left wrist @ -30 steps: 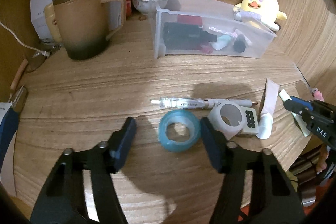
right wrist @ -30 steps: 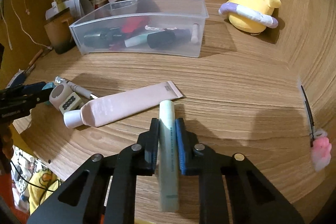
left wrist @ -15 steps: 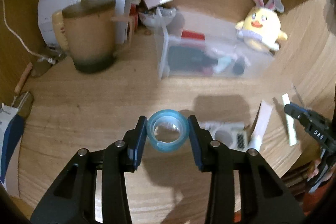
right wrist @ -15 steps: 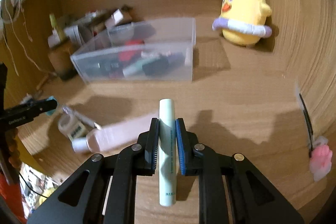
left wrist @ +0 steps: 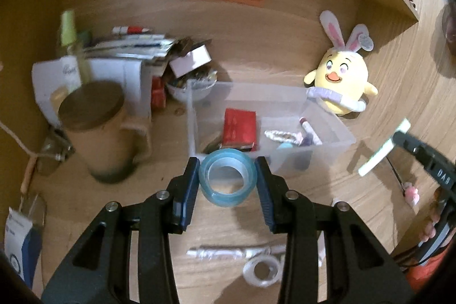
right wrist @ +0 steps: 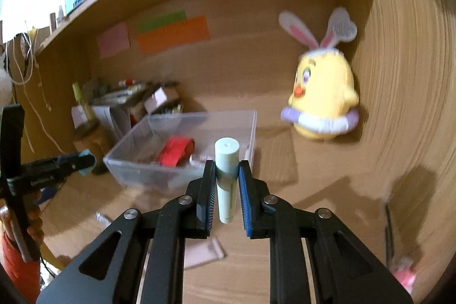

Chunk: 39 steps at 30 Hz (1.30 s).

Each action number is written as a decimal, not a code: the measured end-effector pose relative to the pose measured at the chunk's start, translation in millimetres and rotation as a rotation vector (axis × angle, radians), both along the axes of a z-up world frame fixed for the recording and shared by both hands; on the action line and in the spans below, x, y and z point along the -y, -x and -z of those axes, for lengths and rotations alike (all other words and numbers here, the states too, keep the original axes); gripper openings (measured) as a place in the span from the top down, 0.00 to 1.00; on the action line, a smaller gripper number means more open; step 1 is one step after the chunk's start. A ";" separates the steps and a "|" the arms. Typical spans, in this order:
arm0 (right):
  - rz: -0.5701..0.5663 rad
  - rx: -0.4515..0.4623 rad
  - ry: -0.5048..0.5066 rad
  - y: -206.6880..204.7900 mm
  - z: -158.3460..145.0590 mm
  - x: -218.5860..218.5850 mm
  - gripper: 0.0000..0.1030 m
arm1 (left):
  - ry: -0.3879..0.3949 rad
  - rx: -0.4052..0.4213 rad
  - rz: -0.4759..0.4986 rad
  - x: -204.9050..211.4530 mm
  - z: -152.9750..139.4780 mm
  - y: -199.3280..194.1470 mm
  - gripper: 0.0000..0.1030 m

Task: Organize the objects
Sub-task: 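Carry the tape roll and mint tube over the clear bin and open both tools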

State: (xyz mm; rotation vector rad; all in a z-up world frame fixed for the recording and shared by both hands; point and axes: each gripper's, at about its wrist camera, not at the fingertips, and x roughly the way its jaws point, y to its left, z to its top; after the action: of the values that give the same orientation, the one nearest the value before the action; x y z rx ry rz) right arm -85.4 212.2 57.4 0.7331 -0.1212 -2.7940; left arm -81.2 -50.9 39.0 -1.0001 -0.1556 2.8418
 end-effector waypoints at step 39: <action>-0.117 0.115 -0.352 126.6 35.0 105.7 0.86 | 0.061 0.131 0.082 -32.2 34.4 112.3 0.62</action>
State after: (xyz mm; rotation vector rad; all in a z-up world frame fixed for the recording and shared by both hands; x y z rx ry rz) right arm -212.0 106.5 22.4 0.9456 0.3898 -2.6887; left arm -193.4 -18.7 4.6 -1.1769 -0.0388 2.7233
